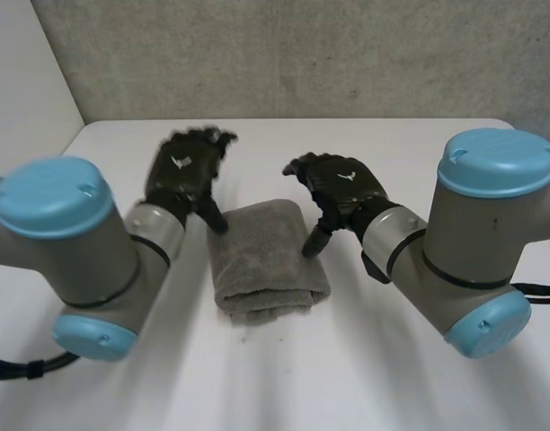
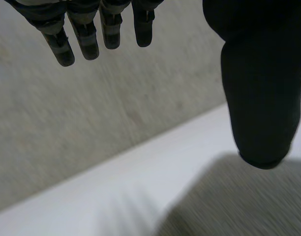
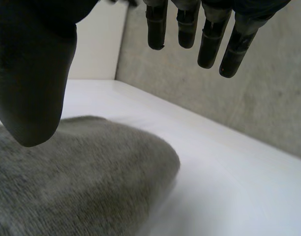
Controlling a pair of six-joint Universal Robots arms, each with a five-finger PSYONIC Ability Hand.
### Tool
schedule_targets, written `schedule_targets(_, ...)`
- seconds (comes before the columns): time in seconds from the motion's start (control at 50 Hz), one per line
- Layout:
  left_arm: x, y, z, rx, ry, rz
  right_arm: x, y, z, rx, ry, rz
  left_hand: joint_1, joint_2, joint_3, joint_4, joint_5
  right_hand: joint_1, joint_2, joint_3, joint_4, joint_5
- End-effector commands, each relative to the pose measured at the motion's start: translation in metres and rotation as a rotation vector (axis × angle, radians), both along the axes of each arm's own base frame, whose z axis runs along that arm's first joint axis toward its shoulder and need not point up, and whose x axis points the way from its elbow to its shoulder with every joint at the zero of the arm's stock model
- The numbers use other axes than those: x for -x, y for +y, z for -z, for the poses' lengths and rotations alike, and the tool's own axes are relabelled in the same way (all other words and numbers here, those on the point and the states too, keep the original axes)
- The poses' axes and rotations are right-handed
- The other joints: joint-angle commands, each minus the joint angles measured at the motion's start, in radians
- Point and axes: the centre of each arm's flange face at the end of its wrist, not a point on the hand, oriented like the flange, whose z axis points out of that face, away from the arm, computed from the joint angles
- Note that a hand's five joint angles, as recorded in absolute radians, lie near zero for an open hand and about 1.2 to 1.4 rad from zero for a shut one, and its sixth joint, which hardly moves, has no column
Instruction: Fold the towel.
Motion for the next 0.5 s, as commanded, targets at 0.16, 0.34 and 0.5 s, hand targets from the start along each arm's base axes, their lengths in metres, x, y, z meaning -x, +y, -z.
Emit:
schedule_targets(0.16, 0.012, 0.023, 0.076, -0.204, -0.142, 0.055, -0.016, -0.027, 0.082, -0.160, 0.103, -0.026, 0.011, 0.018, 0.017, 0.018, -0.019, -0.060, -0.075, -0.069, -0.086, -0.061)
schedule_targets(0.34, 0.011, 0.024, 0.020, -0.179, -0.111, 0.043, -0.016, -0.032, 0.033, -0.025, 0.112, -0.025, -0.001, 0.006, 0.005, 0.006, -0.031, -0.060, -0.075, -0.069, -0.086, -0.061)
schedule_targets(0.5, -0.012, 0.035, -0.108, -0.079, 0.153, -0.020, 0.034, -0.031, -0.101, 0.232, -0.039, 0.177, -0.001, 0.006, 0.005, 0.006, -0.031, -0.060, -0.075, -0.069, -0.086, -0.061)
